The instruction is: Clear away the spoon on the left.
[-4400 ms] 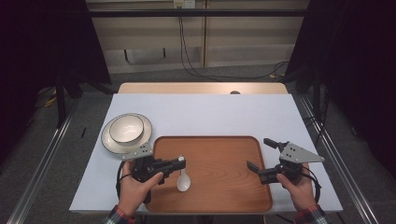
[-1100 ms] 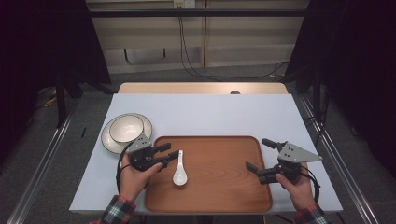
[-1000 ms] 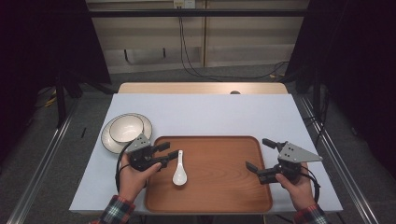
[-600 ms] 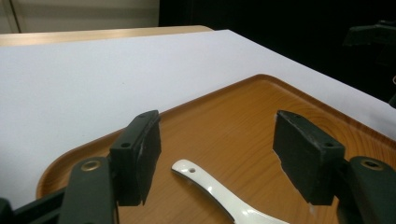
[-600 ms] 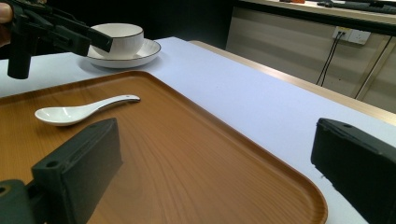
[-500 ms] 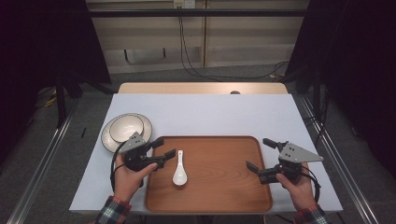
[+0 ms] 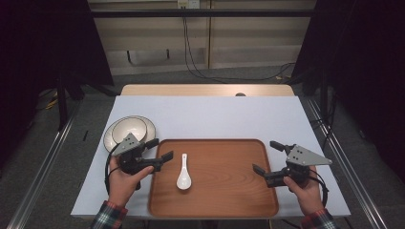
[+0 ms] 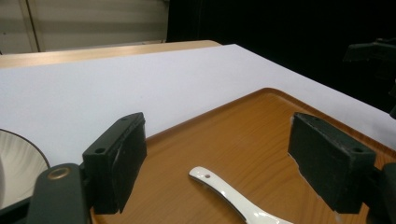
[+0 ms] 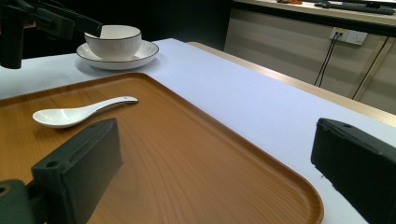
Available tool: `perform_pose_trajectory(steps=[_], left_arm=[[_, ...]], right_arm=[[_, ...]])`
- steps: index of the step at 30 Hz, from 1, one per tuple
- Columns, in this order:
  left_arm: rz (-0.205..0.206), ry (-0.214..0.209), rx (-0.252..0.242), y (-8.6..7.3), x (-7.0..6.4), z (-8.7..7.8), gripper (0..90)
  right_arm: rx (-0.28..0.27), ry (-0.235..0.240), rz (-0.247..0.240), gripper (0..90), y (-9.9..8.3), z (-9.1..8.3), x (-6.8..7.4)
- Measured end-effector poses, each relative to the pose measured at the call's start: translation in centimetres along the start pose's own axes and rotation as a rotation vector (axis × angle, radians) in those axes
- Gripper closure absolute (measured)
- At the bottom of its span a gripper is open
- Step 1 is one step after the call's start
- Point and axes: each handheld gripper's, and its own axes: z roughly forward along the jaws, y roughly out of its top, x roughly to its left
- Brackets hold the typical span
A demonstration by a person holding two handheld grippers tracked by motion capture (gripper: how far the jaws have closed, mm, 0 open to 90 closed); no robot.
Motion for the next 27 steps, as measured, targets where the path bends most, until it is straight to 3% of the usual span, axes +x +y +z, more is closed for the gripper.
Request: perform_pose_trajectory(steps=[6, 11, 16, 27], left_arm=[[0.011, 0.003, -0.001, 0.3, 0.1, -0.5, 13.9], [0.015, -0.022, -0.011, 0.4, 0.2, -0.6, 11.4], [0.011, 0.001, -0.022, 0.5, 0.2, -1.1, 9.7], [0.022, -0.004, -0.023, 0.7, 0.5, -1.6, 8.7]], right_arm=[[0.001, -0.002, 0.003, 1.2, 0.0, 0.0, 0.0], [0.001, 0.000, 0.002, 1.2, 0.0, -0.1, -0.1], [-0.005, -0.013, 0.003, 1.2, 0.0, -0.2, -0.1], [0.003, -0.009, 0.003, 1.2, 0.0, -0.1, -0.1]])
